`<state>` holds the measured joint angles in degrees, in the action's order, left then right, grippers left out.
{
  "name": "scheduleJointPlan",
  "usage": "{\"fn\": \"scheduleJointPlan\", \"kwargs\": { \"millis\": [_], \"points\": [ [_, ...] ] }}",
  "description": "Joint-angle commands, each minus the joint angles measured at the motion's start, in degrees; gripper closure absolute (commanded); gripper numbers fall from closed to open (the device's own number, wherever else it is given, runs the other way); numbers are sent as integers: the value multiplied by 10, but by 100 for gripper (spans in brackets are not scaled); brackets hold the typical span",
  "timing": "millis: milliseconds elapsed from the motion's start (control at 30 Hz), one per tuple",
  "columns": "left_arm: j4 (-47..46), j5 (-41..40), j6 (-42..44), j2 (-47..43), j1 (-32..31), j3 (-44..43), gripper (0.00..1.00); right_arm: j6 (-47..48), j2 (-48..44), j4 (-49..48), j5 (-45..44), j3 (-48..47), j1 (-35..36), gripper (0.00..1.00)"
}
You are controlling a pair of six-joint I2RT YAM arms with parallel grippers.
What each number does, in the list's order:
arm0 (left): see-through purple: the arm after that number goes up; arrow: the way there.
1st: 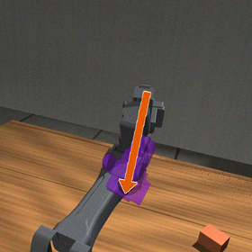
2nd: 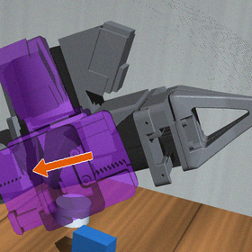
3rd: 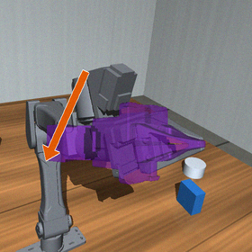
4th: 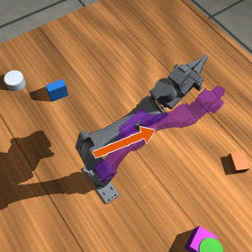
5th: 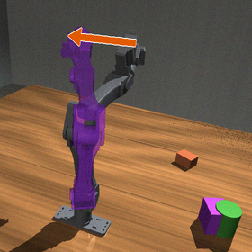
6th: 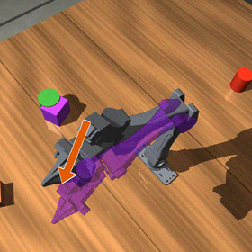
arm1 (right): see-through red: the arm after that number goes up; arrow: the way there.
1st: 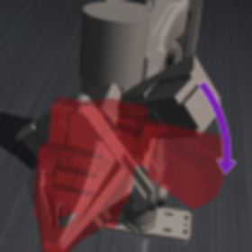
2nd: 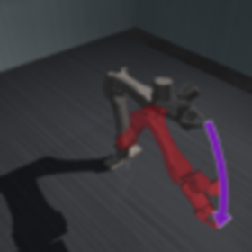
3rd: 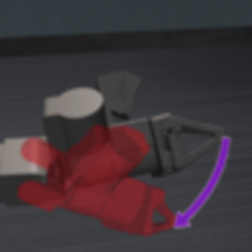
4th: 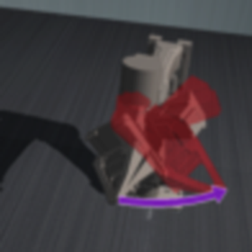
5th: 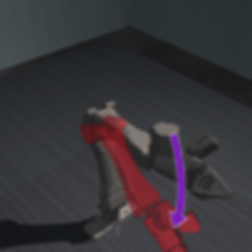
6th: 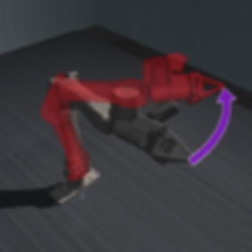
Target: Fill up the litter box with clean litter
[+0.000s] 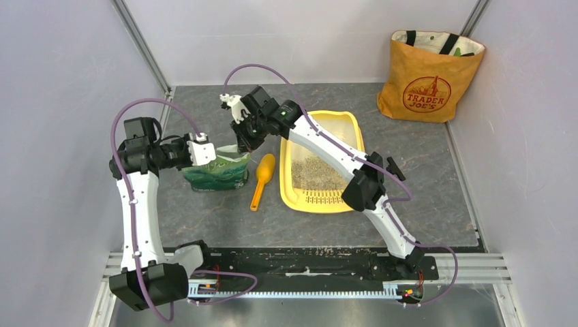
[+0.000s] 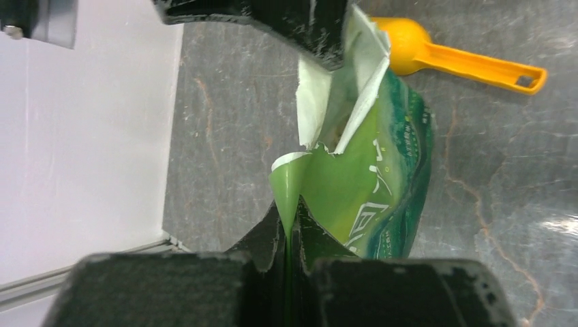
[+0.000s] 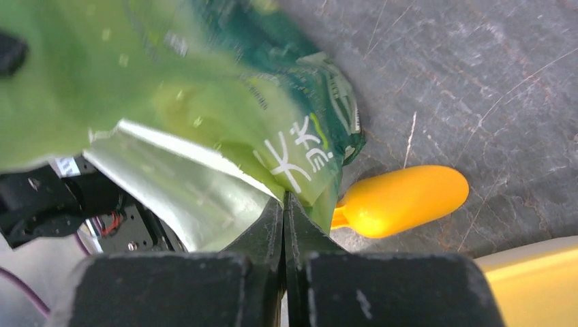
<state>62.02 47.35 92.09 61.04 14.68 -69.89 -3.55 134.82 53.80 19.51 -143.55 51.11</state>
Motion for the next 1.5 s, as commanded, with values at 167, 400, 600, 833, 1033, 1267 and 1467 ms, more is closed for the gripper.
{"fn": "scheduleJointPlan", "kwargs": {
  "millis": [167, 400, 600, 833, 1033, 1267, 1467],
  "points": [
    [74, 116, 16, 32, -13, -93, 98, -139, -66, -197, -13, 20, 0, 100],
    [24, 109, -6, 13, -13, -57, 98, -192, -54, -209, 15, 16, 15, 100],
    [-39, 97, -47, 1, -18, -17, 98, -217, -37, -238, 35, -4, 25, 100],
    [-58, 86, -84, 9, -21, 18, 98, -280, -48, -323, 72, 40, 26, 100],
    [-22, -30, -238, 13, -16, -54, 76, -209, -67, -284, 16, 92, 18, 100],
    [124, -137, -168, 59, 20, -108, 50, -157, -71, -254, -5, 106, 10, 100],
    [160, -112, -133, 102, 30, -148, 36, -146, -69, -235, 0, 100, 9, 100]
  ]
}}
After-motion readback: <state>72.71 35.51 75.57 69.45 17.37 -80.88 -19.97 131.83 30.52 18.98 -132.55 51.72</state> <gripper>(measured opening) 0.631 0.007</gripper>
